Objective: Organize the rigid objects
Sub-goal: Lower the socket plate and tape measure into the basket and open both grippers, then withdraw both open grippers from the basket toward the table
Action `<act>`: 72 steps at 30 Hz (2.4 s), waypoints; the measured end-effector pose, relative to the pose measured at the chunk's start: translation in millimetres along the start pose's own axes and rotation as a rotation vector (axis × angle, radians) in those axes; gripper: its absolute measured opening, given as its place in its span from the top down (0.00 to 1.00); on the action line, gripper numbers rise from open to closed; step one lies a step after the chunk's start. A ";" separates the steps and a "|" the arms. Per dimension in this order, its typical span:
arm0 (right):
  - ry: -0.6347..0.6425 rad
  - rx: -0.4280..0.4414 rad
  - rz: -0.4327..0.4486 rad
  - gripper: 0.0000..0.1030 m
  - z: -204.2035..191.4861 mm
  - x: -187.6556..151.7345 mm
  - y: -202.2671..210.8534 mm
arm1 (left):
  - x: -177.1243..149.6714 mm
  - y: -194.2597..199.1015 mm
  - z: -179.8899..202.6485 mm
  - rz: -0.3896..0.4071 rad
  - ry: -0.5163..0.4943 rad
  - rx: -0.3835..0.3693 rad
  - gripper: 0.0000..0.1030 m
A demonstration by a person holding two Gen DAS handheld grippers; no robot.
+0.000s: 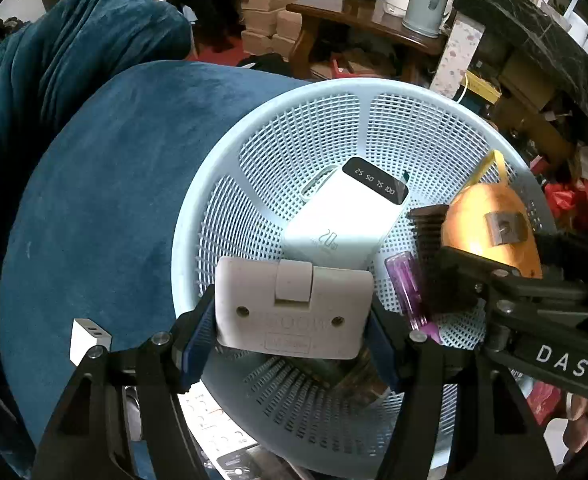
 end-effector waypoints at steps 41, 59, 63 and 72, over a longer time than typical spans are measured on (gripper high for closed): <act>-0.222 -0.001 0.120 0.14 53.8 -7.2 34.3 | 4.6 11.7 50.0 -0.023 0.004 -0.141 0.05; -0.029 -0.114 0.055 0.03 21.6 -4.1 24.3 | -5.6 20.2 -42.8 -0.017 0.166 -0.002 0.05; 0.025 -0.208 0.098 0.03 15.8 1.8 33.8 | -10.0 23.1 -63.1 -0.015 0.220 0.004 0.05; 0.252 -0.238 0.036 0.03 -22.8 0.4 13.7 | -12.4 24.6 -73.0 -0.016 0.235 -0.001 0.05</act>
Point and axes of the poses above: each gripper's, at about its wrist camera, not at the fingertips, and y roughly against the way its jaws point, z to its right, x to its top, the point moved 4 cm from there along -y, roughly the way its jaws point, and after that the axes turned 10 degrees about y, right-handed, at the moved point
